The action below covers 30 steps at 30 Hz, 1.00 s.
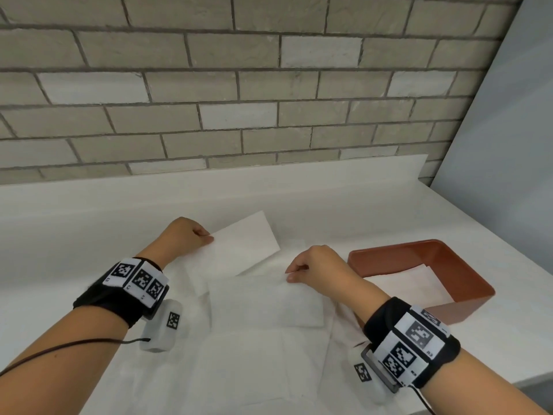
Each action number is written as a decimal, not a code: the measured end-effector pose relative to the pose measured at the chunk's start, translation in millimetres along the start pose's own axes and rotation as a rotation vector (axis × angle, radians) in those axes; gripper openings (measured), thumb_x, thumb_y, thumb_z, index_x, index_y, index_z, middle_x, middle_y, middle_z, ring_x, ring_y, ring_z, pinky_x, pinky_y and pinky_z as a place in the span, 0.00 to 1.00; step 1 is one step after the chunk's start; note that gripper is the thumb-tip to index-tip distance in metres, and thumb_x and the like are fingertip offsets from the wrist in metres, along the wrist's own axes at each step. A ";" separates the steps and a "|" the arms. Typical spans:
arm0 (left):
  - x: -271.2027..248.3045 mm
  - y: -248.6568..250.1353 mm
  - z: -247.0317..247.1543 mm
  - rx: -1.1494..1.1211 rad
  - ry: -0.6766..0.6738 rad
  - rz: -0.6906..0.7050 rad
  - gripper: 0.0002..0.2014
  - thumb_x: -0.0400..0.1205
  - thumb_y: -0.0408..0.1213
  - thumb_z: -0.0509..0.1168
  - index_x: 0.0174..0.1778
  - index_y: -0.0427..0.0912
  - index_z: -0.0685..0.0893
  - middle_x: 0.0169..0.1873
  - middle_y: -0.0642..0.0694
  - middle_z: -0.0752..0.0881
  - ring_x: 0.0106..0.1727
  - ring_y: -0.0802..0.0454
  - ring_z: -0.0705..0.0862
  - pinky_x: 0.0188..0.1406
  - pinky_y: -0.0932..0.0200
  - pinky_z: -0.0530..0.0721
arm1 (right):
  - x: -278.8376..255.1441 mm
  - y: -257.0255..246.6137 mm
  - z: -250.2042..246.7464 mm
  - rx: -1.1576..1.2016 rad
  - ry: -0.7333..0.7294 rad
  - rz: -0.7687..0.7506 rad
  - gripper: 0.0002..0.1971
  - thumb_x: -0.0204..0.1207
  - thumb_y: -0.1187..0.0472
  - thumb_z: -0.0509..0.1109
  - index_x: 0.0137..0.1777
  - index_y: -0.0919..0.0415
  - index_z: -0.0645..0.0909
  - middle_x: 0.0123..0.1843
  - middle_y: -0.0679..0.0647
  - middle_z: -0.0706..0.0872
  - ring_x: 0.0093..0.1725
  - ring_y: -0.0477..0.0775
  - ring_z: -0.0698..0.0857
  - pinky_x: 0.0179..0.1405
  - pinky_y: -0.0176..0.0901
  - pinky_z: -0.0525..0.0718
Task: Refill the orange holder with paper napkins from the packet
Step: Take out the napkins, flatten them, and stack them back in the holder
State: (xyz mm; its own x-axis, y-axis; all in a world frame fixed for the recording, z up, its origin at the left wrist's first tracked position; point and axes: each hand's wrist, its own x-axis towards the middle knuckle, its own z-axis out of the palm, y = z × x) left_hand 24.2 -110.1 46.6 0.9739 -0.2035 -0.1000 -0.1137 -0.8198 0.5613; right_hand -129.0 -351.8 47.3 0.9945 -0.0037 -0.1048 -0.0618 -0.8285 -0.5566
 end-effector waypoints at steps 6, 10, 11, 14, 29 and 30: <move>-10.5 -21.1 4.6 0.109 -0.164 -0.068 0.14 0.79 0.40 0.69 0.58 0.38 0.85 0.55 0.42 0.84 0.50 0.49 0.81 0.47 0.61 0.77 | -1.0 0.5 -2.4 -0.021 -0.042 -0.018 0.05 0.71 0.58 0.75 0.46 0.55 0.88 0.43 0.47 0.86 0.34 0.39 0.78 0.32 0.26 0.72; -13.2 -26.1 12.9 0.076 -0.314 -0.130 0.15 0.76 0.41 0.72 0.57 0.39 0.84 0.50 0.43 0.85 0.47 0.47 0.83 0.42 0.58 0.82 | 5.3 -5.7 12.7 -0.181 -0.169 -0.030 0.16 0.73 0.56 0.74 0.61 0.54 0.81 0.55 0.51 0.83 0.50 0.50 0.80 0.47 0.37 0.76; -13.8 -25.1 14.7 0.065 -0.324 -0.135 0.15 0.76 0.42 0.73 0.56 0.40 0.85 0.50 0.43 0.86 0.47 0.46 0.84 0.43 0.56 0.83 | 8.1 -7.6 16.6 -0.213 -0.189 -0.026 0.18 0.74 0.55 0.74 0.63 0.53 0.80 0.58 0.51 0.83 0.54 0.52 0.81 0.50 0.39 0.76; -16.7 -18.8 19.4 0.111 -0.331 -0.104 0.14 0.76 0.43 0.72 0.53 0.39 0.85 0.46 0.45 0.85 0.42 0.50 0.83 0.36 0.63 0.80 | 15.5 -13.8 24.0 -0.277 -0.172 -0.026 0.16 0.76 0.52 0.71 0.62 0.54 0.83 0.60 0.52 0.85 0.59 0.54 0.82 0.49 0.40 0.75; -43.3 52.5 -16.1 -0.208 -0.093 0.123 0.03 0.80 0.34 0.68 0.45 0.45 0.86 0.41 0.48 0.87 0.38 0.52 0.85 0.34 0.62 0.80 | -58.9 33.6 -108.2 0.464 0.117 0.117 0.06 0.73 0.60 0.76 0.47 0.60 0.89 0.40 0.55 0.92 0.35 0.48 0.89 0.28 0.35 0.86; -44.6 61.5 -13.9 -0.263 -0.109 0.138 0.04 0.80 0.33 0.68 0.45 0.44 0.87 0.41 0.47 0.88 0.38 0.50 0.86 0.36 0.60 0.82 | -61.6 43.6 -119.8 0.446 0.133 0.122 0.07 0.72 0.60 0.76 0.47 0.61 0.89 0.41 0.57 0.92 0.35 0.49 0.89 0.28 0.34 0.85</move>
State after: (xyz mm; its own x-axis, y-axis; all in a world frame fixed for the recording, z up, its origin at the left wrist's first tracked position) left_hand -23.5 -144.0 96.9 0.9247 -0.3705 -0.0876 -0.1744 -0.6168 0.7676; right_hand -182.7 -454.9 128.2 0.9780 -0.1822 -0.1014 -0.1805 -0.4965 -0.8490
